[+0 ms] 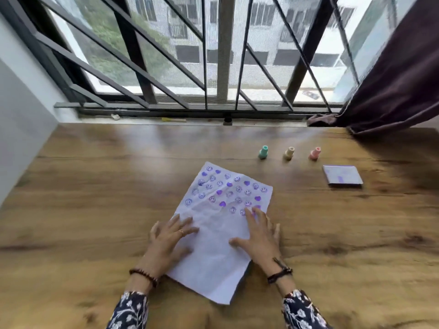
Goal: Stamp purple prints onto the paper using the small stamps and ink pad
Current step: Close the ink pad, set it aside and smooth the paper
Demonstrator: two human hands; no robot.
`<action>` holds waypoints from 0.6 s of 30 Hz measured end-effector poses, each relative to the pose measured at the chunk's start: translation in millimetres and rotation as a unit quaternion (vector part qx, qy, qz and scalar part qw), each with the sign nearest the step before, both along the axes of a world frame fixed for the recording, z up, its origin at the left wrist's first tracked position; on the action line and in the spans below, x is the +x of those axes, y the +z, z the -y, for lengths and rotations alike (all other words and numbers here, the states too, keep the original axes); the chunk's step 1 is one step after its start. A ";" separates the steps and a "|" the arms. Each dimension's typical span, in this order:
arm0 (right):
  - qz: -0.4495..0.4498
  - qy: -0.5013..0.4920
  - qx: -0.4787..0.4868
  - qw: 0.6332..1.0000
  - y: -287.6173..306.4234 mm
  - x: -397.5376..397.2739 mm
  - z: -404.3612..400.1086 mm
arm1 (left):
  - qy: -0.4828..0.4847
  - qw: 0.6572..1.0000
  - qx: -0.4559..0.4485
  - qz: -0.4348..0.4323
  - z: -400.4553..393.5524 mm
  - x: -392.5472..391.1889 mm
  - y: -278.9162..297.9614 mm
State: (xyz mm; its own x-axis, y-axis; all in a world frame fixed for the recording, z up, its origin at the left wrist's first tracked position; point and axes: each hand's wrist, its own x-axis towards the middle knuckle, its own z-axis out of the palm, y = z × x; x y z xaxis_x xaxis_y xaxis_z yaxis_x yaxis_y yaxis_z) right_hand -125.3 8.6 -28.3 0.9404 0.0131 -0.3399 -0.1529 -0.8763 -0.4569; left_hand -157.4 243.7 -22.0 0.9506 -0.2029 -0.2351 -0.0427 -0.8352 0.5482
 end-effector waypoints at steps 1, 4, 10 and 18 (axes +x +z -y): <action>-0.008 0.011 0.014 1.000 1.0 9.5 4.0 | -0.010 1.000 0.000 -0.015 -3.1 -1.3 -4.0; -0.022 0.063 0.024 0.997 5.3 39.8 13.6 | -0.024 0.999 0.020 -0.026 4.7 -2.1 -14.0; -0.022 0.120 0.017 0.992 13.2 76.5 20.1 | 0.014 0.998 0.060 -0.032 32.7 -5.8 -21.2; -0.024 0.126 0.041 0.991 11.5 68.8 24.1 | 0.023 0.998 0.050 -0.043 34.8 -5.1 -15.6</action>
State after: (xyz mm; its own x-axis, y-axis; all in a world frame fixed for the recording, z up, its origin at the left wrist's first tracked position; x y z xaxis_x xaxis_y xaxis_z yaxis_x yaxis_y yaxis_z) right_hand -56.5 -15.5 -16.8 0.8865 0.2756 -0.3717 0.0435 -0.8494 -0.5260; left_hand -162.4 208.9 -37.6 0.9339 -0.1315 -0.3324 0.0398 -0.8858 0.4624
